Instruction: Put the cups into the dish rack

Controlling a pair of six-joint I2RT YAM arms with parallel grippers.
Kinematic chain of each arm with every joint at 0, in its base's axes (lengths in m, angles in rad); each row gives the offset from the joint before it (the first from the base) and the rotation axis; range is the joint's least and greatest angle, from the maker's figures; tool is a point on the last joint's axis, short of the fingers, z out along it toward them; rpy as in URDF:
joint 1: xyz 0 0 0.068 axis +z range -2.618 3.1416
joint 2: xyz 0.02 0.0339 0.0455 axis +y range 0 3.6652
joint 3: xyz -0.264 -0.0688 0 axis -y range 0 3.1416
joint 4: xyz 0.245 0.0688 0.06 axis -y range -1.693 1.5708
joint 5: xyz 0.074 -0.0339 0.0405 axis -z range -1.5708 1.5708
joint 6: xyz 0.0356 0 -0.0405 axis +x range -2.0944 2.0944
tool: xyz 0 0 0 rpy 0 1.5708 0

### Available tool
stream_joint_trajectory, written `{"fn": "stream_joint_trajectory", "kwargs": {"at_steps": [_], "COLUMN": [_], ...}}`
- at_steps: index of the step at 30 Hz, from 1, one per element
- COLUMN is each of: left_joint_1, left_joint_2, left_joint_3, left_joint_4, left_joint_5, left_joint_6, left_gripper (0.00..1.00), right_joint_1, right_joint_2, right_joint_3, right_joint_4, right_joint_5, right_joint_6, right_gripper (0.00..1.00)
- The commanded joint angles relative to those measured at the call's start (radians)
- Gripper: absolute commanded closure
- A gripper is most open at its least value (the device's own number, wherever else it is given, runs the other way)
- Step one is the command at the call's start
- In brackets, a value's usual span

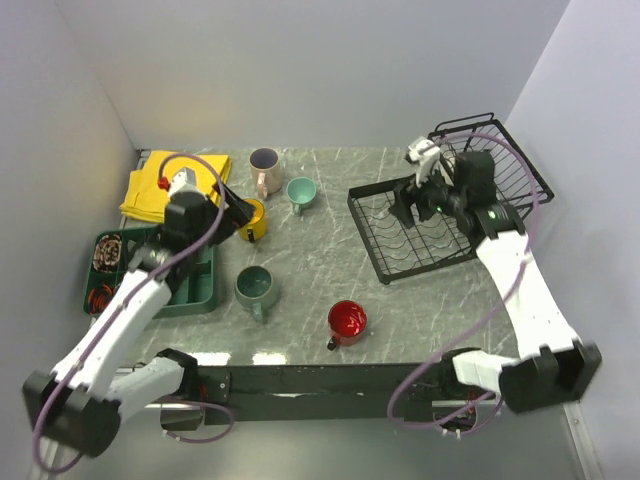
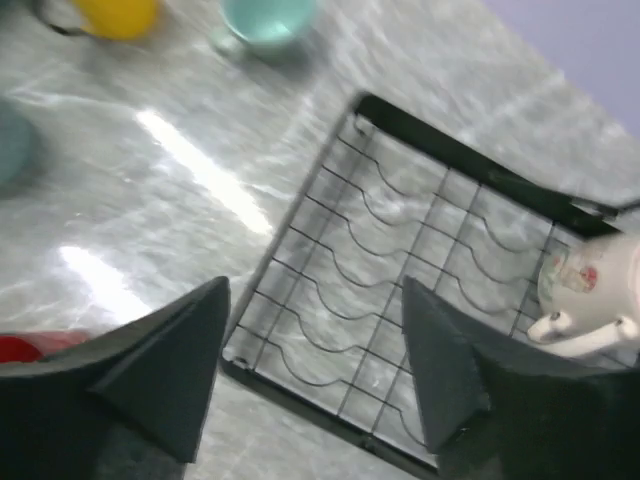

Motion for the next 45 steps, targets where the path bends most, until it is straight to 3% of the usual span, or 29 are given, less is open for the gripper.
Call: {"fn": "stream_joint_trajectory", "kwargs": {"at_steps": [1,7,11,28,35,38,45], "left_joint_1": [0.136,0.184,0.203,0.203,0.201,0.203,0.203], "left_joint_2": [0.160,0.352,0.470,0.786,0.855,0.875,0.842], "left_joint_3": [0.129,0.244,0.275,0.431,0.449,0.463,0.453], "left_joint_4": [-0.076,-0.132,-0.135,-0.210,-0.173,-0.172,-0.146], "left_joint_5": [0.129,0.123,0.112,0.002,0.020,0.022,0.026], "left_joint_6": [0.037,0.104,0.139,0.193,0.205,0.210,0.212], "left_gripper": [0.01,0.02,0.09,0.44,0.50,0.59,0.92], "right_joint_1": [-0.018,-0.150,-0.219,-0.250,-0.252,-0.252,-0.252], "right_joint_2": [-0.147,-0.272,-0.305,-0.282,-0.267,-0.258,-0.255], "right_joint_3": [-0.139,-0.369,-0.450,-0.457,-0.457,-0.454,-0.455], "right_joint_4": [0.132,0.340,0.416,0.376,0.368,0.361,0.352], "right_joint_5": [-0.199,-0.511,-0.601,-0.637,-0.646,-0.648,-0.661], "right_joint_6": [0.140,0.240,0.269,0.243,0.237,0.228,0.217], "right_gripper": [0.11,0.07,0.07,0.07,0.07,0.07,0.07]}}
